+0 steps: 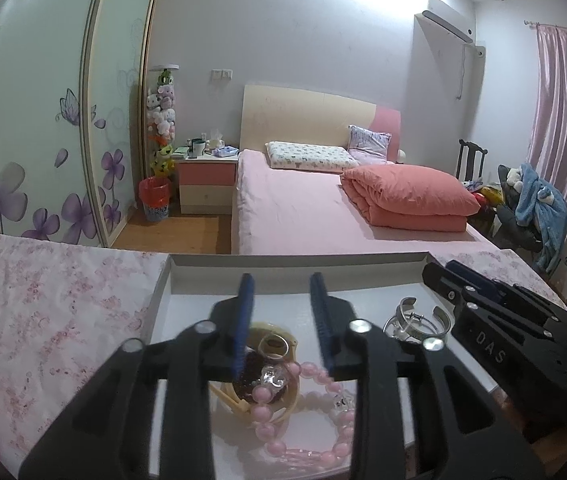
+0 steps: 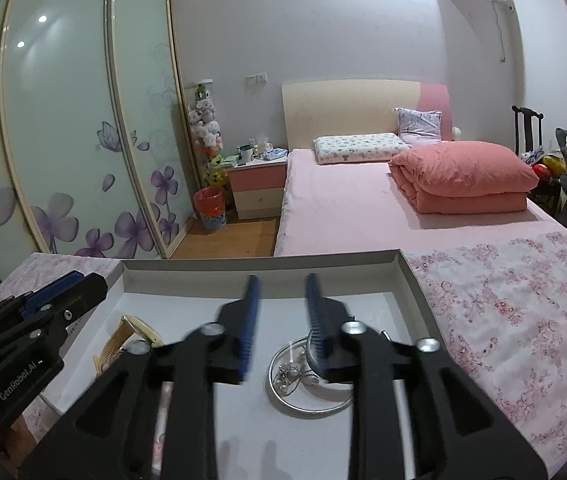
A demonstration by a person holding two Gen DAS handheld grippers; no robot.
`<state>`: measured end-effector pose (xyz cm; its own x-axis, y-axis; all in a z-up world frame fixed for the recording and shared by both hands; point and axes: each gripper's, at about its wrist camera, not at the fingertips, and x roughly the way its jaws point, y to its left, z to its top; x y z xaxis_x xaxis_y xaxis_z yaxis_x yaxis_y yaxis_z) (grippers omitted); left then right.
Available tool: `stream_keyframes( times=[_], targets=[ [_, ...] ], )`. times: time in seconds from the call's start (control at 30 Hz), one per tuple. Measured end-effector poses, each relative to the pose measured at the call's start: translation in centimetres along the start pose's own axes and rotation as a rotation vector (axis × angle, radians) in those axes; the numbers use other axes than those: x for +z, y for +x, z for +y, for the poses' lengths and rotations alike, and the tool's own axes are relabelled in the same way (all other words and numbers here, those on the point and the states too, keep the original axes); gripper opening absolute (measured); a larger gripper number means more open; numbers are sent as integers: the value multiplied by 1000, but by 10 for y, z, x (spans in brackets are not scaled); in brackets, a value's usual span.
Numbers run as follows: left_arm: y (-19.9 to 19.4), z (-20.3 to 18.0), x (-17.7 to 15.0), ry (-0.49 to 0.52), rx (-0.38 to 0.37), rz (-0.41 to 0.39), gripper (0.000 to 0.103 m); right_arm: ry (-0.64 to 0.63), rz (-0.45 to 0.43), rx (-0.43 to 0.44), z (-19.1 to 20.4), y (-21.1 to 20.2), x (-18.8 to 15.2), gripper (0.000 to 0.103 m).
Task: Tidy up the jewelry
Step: 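Carry the ring and pearl stud into the tray with both grippers and release, then grasp the pearl bracelet with the left gripper while the right gripper approaches the other pearl stud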
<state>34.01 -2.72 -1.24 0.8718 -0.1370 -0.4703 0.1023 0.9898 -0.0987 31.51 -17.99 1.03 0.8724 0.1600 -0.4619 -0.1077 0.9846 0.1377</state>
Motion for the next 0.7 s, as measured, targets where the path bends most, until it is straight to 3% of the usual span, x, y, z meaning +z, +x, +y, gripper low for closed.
stream_keyframes(
  times=[0.4,0.7],
  targets=[
    [-13,7,1,-16,14,-9,35,10,-20,-4,-7,-11,2,34],
    [-45,6,-13,6,2,11,35,-6,-20,1,-9,-39,-8,34]
  ],
)
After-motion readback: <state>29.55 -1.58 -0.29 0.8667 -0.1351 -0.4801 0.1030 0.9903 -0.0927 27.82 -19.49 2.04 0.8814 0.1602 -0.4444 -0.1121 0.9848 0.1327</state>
